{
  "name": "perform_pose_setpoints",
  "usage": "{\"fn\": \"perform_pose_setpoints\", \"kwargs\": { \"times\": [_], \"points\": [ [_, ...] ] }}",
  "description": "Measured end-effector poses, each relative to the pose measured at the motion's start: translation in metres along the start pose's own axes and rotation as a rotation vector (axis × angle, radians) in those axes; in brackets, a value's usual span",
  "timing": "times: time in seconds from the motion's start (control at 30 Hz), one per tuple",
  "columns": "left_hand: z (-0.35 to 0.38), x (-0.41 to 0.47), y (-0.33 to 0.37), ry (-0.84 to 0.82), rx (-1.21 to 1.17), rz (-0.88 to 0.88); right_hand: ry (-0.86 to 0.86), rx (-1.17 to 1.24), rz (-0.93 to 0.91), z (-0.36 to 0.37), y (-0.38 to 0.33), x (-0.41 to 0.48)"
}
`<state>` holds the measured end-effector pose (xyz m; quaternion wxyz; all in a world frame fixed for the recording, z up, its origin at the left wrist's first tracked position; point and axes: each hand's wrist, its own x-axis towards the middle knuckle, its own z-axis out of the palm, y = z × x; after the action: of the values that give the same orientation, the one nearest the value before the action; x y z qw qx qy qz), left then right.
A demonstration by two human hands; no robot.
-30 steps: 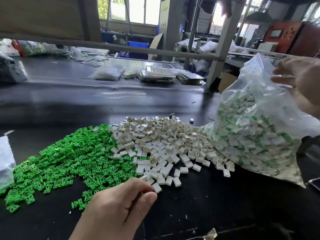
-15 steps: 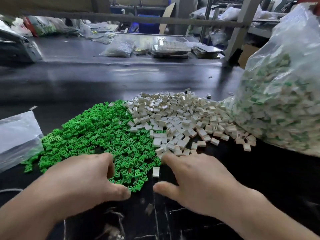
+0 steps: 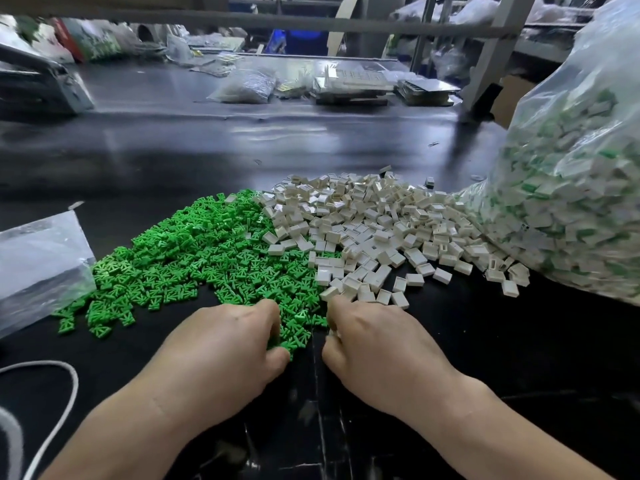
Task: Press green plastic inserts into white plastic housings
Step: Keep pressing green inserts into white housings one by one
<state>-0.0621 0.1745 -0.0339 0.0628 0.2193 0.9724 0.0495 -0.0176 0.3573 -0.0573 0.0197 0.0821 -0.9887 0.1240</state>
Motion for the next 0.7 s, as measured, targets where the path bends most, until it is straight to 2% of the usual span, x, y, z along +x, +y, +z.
{"fn": "perform_pose_setpoints", "kwargs": {
  "times": [0.2,0.33,0.5,0.6,0.7],
  "points": [
    [-0.008,0.003,-0.013,0.075,-0.236,-0.101,0.03,0.205,0.047,-0.006,0.017,-0.002],
    [-0.009,0.004,-0.021,0.188,-0.539,-0.1,0.038,0.545,0.168,-0.009,0.024,0.0],
    [-0.004,0.005,-0.006,0.116,-0.91,-0.025,-0.012,1.066,0.161,-0.013,0.021,-0.002],
    [-0.005,0.004,0.001,0.118,-1.076,-0.002,-0.074,1.23,0.128,-0.014,0.021,-0.001],
    [-0.007,0.002,0.005,0.128,-1.162,0.029,-0.081,1.287,0.099,-0.015,0.021,0.0]
  ]
}}
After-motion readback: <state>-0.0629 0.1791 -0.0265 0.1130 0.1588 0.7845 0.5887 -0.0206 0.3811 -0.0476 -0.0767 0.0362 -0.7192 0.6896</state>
